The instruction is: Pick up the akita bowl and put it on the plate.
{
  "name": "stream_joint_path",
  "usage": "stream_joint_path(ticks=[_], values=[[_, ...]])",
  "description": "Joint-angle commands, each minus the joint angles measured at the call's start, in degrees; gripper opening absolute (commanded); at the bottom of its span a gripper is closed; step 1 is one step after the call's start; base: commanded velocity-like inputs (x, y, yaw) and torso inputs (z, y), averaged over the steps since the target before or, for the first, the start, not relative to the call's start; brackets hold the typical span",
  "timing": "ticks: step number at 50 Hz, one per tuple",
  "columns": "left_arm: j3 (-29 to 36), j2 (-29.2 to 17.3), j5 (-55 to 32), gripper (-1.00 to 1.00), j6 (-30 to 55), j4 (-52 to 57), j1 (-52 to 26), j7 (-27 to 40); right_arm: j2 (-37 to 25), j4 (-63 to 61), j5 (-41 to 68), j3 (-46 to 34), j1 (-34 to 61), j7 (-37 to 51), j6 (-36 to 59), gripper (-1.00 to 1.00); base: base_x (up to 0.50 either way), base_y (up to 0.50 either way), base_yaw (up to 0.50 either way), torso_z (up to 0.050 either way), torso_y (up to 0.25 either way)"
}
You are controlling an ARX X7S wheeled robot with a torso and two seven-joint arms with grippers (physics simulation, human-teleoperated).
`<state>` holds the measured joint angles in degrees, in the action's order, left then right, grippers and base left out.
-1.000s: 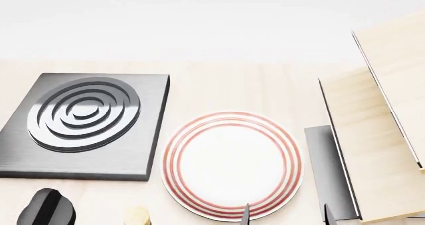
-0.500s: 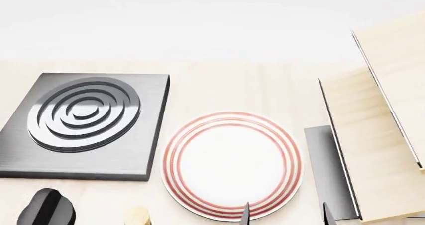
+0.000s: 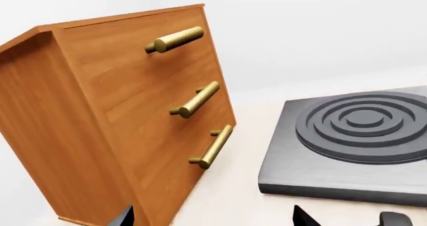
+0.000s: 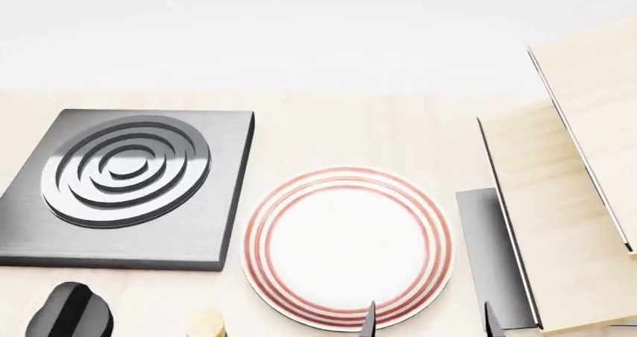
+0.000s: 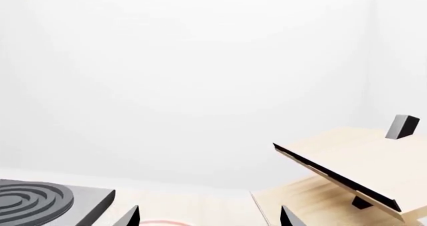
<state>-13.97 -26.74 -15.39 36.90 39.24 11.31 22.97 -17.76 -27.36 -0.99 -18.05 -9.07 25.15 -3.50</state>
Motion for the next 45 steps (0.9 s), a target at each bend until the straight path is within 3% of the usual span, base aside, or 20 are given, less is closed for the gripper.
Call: stream_joint_path(ticks=[1, 45], values=[[-1.3, 0.1, -1.8, 1.0, 1.7, -0.5, 0.2, -0.5, -0.1, 0.3, 0.3, -0.1, 0.2, 0.2, 0.1, 1.0, 0.0, 0.0, 0.0, 0.0, 0.0], [-1.6, -0.5, -5.0, 1.0, 4.5, -4.1, 0.8, -2.5, -0.7, 0.5, 0.7, -0.5, 0.8, 1.2, 0.5, 1.0, 0.0, 0.0, 0.0, 0.0, 0.0]])
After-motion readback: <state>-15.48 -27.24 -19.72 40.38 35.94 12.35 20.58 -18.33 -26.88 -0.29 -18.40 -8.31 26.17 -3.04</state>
